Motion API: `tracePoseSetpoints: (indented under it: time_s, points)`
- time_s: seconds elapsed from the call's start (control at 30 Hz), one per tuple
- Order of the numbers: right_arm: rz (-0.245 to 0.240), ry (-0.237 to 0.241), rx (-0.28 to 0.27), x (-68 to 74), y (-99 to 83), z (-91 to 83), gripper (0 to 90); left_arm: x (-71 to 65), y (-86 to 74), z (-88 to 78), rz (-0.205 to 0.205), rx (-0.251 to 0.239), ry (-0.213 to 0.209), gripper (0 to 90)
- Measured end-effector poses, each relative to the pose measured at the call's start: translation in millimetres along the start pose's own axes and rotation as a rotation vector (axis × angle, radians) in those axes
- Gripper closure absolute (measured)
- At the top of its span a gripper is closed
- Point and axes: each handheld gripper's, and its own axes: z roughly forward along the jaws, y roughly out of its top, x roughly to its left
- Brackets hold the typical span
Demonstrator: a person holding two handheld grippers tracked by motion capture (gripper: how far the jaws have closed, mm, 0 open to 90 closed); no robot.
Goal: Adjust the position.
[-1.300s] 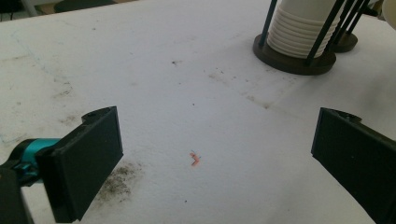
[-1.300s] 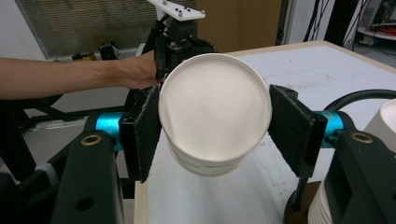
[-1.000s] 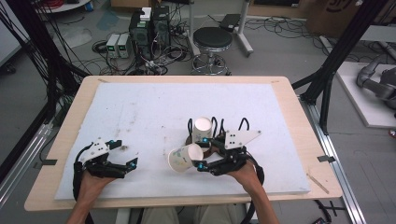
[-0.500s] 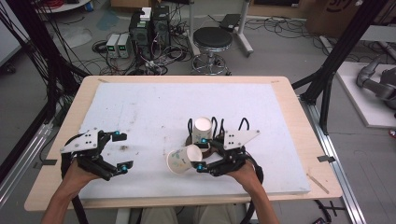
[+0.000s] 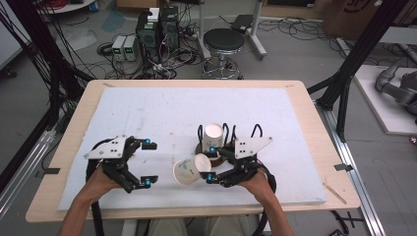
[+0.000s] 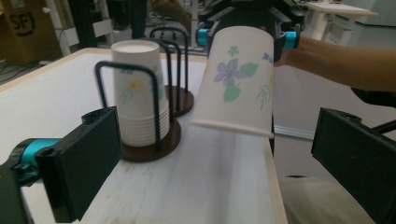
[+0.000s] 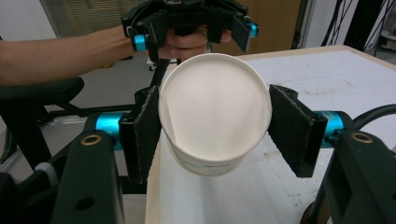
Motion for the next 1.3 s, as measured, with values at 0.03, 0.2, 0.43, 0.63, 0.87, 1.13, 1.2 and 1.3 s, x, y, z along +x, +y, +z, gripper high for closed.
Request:
tracePoseSetpoints:
  time_s: [0.03, 0.2, 0.43, 0.63, 0.87, 1.13, 1.2, 1.3]
  points:
    - [0.000, 0.008, 0.002, 0.1, 0.1, 0.9, 38.0, 0.2, 1.6, 11.4, 0.004, -0.010, -0.022, 1.9]
    - [0.000, 0.010, 0.002, 0.0, 0.3, 1.7, 38.0, 0.6, 3.6, 31.1, 0.012, -0.017, -0.054, 1.9]
    - [0.002, 0.024, -0.024, 0.0, 0.2, 1.3, 38.0, -2.4, 5.2, 61.0, 0.041, -0.022, -0.099, 1.9]
    - [0.007, 0.030, -0.032, -0.1, -0.3, 1.3, 38.0, -3.5, 2.2, 75.1, 0.038, -0.007, -0.116, 1.9]
    - [0.008, 0.029, -0.035, 0.6, -0.1, -0.3, 38.0, -4.0, -3.4, 78.6, 0.038, 0.006, -0.113, 3.9]
    - [0.004, 0.034, -0.038, 0.5, -0.1, 0.6, 38.0, -4.4, -5.3, 77.8, 0.051, 0.022, -0.131, 17.0]
    - [0.001, 0.031, -0.041, 0.3, 0.1, 0.6, 38.0, -4.6, -5.8, 77.9, 0.057, 0.025, -0.137, 22.4]
    - [0.004, 0.035, -0.039, 0.6, 0.1, 0.0, 38.0, -4.6, -6.7, 77.5, 0.060, 0.030, -0.140, 25.4]
